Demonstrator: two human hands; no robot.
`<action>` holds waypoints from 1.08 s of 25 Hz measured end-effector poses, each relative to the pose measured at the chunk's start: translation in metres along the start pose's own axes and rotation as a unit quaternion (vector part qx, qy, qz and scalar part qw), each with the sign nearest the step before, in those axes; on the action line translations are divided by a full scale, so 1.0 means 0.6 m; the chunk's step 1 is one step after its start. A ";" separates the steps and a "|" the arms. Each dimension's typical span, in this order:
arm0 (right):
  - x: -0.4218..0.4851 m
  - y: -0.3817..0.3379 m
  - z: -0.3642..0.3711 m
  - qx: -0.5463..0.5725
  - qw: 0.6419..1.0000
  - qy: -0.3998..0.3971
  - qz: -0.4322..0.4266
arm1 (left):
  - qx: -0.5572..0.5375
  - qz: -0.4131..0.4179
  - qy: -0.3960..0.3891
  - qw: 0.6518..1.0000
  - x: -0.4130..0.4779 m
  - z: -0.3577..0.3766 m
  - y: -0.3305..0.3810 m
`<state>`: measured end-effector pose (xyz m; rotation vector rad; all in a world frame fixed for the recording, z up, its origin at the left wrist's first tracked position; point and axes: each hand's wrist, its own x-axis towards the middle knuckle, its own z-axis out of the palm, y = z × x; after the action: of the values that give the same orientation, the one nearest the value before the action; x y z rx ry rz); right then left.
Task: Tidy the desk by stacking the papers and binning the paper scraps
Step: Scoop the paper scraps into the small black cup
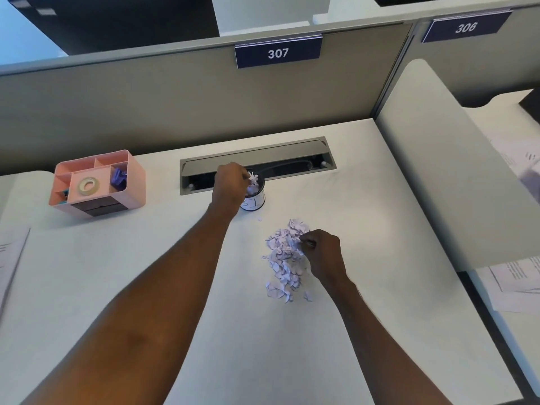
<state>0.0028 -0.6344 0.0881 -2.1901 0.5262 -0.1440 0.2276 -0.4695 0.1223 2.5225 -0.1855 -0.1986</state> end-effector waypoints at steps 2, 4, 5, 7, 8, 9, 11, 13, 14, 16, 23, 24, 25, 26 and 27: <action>-0.004 0.008 -0.001 0.000 1.000 0.007 0.001 | 0.085 -0.013 -0.078 0.993 0.026 0.001 0.015; -0.006 0.016 0.000 -0.004 1.000 0.004 0.002 | 0.140 -0.009 -0.129 0.982 0.035 0.004 0.027; -0.006 0.018 0.000 -0.004 1.000 0.001 0.004 | 0.162 -0.001 -0.140 0.977 0.037 0.005 0.031; -0.005 0.022 0.002 -0.007 1.000 -0.003 0.009 | 0.192 0.021 -0.157 0.969 0.036 0.006 0.038; -0.004 0.021 0.003 -0.007 1.000 -0.004 0.009 | 0.201 0.031 -0.164 0.965 0.036 0.005 0.041; -0.004 0.018 0.003 -0.004 1.000 -0.007 0.007 | 0.206 0.037 -0.167 0.963 0.034 0.001 0.044; -0.001 0.005 0.002 -0.002 1.000 -0.010 -0.004 | 0.207 0.044 -0.165 0.963 0.034 -0.009 0.047; 0.007 -0.018 -0.003 -0.007 1.000 -0.008 -0.023 | 0.198 0.049 -0.152 0.967 0.036 -0.021 0.045; 0.013 -0.032 -0.005 -0.010 0.999 -0.006 -0.039 | 0.188 0.050 -0.144 0.970 0.036 -0.027 0.039; 0.033 -0.063 -0.006 -0.017 0.997 -0.009 -0.076 | 0.146 0.048 -0.116 0.981 0.028 -0.036 0.025; 0.154 -0.203 0.035 -0.112 0.982 -0.066 -0.136 | -0.018 0.076 0.090 0.993 -0.137 -0.012 -0.068; 0.171 -0.216 0.046 -0.137 0.978 -0.077 -0.138 | -0.014 0.074 0.105 0.992 -0.163 0.002 -0.085; 0.187 -0.228 0.057 -0.161 0.973 -0.092 -0.134 | -0.009 0.070 0.113 0.991 -0.187 0.017 -0.101; 0.202 -0.238 0.067 -0.190 0.967 -0.108 -0.131 | -0.006 0.064 0.117 0.991 -0.209 0.033 -0.120; 0.216 -0.249 0.076 -0.219 0.959 -0.124 -0.127 | -0.002 0.057 0.119 0.991 -0.231 0.049 -0.138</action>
<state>0.1805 -0.5743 0.1649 -2.6562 0.1381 0.1239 0.0938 -0.3943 0.0647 2.4968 -0.2312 0.1468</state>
